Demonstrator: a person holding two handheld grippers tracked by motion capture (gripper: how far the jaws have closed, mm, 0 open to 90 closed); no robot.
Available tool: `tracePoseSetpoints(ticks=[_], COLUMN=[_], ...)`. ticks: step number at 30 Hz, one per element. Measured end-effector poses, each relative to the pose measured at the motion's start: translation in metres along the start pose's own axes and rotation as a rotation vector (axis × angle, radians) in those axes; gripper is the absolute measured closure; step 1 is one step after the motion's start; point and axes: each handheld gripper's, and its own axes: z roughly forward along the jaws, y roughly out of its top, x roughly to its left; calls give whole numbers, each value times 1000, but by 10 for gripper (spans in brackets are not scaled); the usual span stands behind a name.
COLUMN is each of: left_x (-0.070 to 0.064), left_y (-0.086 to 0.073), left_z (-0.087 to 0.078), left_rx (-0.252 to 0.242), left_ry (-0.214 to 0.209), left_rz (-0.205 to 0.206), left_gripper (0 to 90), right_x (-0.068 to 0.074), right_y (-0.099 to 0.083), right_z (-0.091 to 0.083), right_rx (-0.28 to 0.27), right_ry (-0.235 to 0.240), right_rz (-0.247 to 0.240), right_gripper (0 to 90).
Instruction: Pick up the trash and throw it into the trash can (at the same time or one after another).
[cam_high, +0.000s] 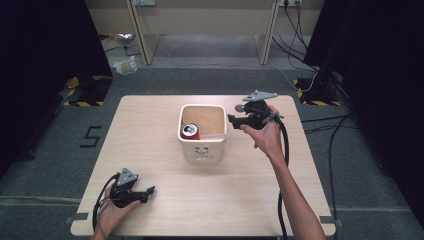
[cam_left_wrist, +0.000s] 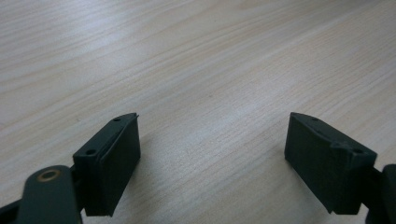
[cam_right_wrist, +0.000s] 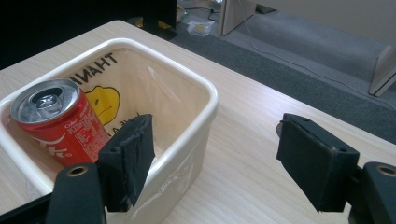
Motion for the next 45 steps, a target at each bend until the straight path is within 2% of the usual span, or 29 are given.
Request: tracePoseSetpoints(ticks=[14, 27, 38, 45], left_x=[0, 0, 0, 0], left_y=[0, 0, 0, 0], left_z=[0, 0, 0, 0], left_rx=[-1, -5, -3, -2], left_ry=[0, 1, 1, 1], left_rz=[-2, -1, -1, -1], left_gripper=[174, 174, 174, 174], right_x=[-10, -18, -22, -21], right_y=[-13, -32, -44, -51], right_z=[-14, -23, -30, -35], right_rx=[-28, -24, -41, -54], right_ry=[-9, -18, -23, -23], right_rz=[15, 32, 34, 25], right_gripper=[271, 271, 271, 221])
